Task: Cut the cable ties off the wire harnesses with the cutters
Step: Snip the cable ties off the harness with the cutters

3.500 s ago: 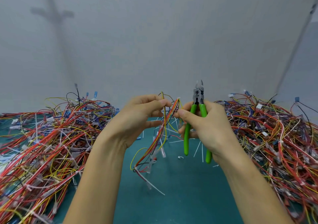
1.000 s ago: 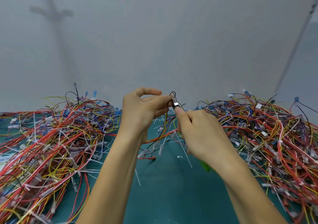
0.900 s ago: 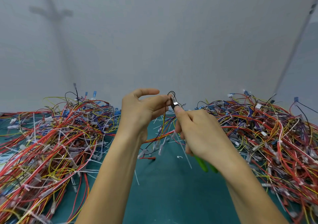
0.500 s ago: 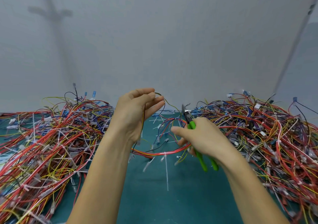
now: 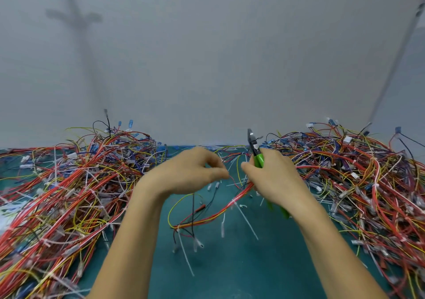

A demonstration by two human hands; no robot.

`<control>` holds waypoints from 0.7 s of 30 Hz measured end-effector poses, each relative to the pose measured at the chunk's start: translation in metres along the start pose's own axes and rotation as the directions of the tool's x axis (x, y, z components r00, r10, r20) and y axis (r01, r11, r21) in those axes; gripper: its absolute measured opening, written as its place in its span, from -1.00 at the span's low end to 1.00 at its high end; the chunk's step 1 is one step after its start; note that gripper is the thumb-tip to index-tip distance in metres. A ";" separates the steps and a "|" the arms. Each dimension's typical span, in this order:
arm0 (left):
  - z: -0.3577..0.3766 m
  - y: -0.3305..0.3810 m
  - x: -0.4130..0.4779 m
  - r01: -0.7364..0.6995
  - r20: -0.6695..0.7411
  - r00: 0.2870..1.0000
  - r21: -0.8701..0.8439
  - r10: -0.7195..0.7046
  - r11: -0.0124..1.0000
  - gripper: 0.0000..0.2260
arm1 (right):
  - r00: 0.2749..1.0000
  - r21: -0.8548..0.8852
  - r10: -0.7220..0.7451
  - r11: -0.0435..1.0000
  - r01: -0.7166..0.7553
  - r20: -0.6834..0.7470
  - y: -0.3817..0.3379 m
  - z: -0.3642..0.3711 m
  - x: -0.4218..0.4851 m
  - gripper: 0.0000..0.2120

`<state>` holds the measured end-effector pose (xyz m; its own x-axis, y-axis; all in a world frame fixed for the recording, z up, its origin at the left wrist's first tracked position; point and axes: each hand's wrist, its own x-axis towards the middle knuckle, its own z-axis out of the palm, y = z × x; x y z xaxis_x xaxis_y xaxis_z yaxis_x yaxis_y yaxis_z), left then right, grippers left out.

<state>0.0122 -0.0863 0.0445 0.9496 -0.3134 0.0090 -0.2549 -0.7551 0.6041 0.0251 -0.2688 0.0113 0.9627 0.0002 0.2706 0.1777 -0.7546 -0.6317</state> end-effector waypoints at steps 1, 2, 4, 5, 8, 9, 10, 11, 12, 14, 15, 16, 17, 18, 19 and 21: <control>0.003 0.000 0.000 -0.012 0.056 0.998 0.035 0.010 0.999 -0.87 | 1.000 0.015 -0.009 1.000 0.009 -0.022 0.000 0.000 0.000 -0.82; 0.006 0.000 0.001 -0.020 0.102 0.995 0.043 0.016 0.999 -0.85 | 0.999 0.025 -0.015 1.000 0.016 -0.039 0.001 0.001 0.000 -0.84; 0.011 0.002 0.004 -0.034 0.135 0.991 0.064 0.026 0.997 -0.83 | 0.998 0.041 -0.016 0.999 0.019 -0.068 0.001 0.002 0.001 -0.85; 0.013 0.003 0.005 -0.046 0.133 0.991 0.085 0.034 0.995 -0.84 | 0.996 0.055 -0.016 0.998 0.020 -0.084 0.001 0.002 0.001 -0.86; 0.016 0.003 0.007 -0.090 0.126 0.989 0.101 0.077 0.991 -0.88 | 0.991 0.097 -0.026 0.995 0.039 -0.130 0.000 0.000 0.002 -0.85; 0.018 0.003 0.008 -0.095 0.128 0.988 0.085 0.084 0.992 -0.87 | 0.989 0.107 -0.030 0.993 0.046 -0.142 0.000 -0.001 0.002 -0.84; 0.019 0.002 0.009 -0.098 0.133 0.987 0.064 0.088 0.993 -0.87 | 0.987 0.111 -0.035 0.992 0.052 -0.154 0.000 -0.001 0.003 -0.84; 0.020 0.001 0.010 -0.098 0.138 0.986 0.041 0.091 0.994 -0.87 | 0.985 0.110 -0.043 0.992 0.062 -0.168 0.000 -0.001 0.003 -0.83; 0.021 0.001 0.011 -0.094 0.142 0.986 0.001 0.092 0.996 -0.88 | 0.982 0.106 -0.054 0.992 0.075 -0.183 -0.001 -0.002 0.003 -0.82; 0.024 0.000 0.012 -0.059 0.153 0.985 -0.171 0.086 0.984 -0.88 | 0.974 0.095 -0.079 0.990 0.102 -0.214 -0.001 -0.003 0.002 -0.79; 0.026 0.000 0.012 -0.032 0.168 0.982 -0.278 0.081 0.960 -0.88 | 0.970 0.087 -0.090 0.990 0.112 -0.226 -0.002 -0.004 0.002 -0.78; 0.027 0.000 0.011 -0.006 0.187 0.979 -0.374 0.082 0.927 -0.90 | 0.967 0.080 -0.099 0.989 0.121 -0.234 -0.002 -0.006 0.002 -0.77; 0.029 0.001 0.009 0.014 0.201 0.976 -0.448 0.086 0.894 -0.91 | 0.965 0.076 -0.105 0.989 0.127 -0.238 -0.002 -0.006 0.001 -0.76; 0.030 0.001 0.008 0.029 0.201 0.976 -0.502 0.085 0.864 -0.91 | 0.965 0.075 -0.108 0.989 0.130 -0.240 -0.002 -0.007 0.001 -0.75; 0.032 0.001 0.008 0.042 0.189 0.979 -0.543 0.073 0.839 -0.90 | 0.964 0.077 -0.109 0.988 0.131 -0.241 -0.002 -0.008 0.002 -0.76; 0.033 0.001 0.007 0.067 0.148 0.989 -0.612 0.031 0.788 -0.83 | 0.968 0.088 -0.103 0.988 0.126 -0.231 -0.003 -0.008 0.003 -0.77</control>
<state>0.0123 -0.1085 0.0188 0.9039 -0.4181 -0.0900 -0.0260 -0.2638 0.9642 0.0255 -0.2719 0.0193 0.8662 -0.0735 0.4943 0.3148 -0.6880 -0.6538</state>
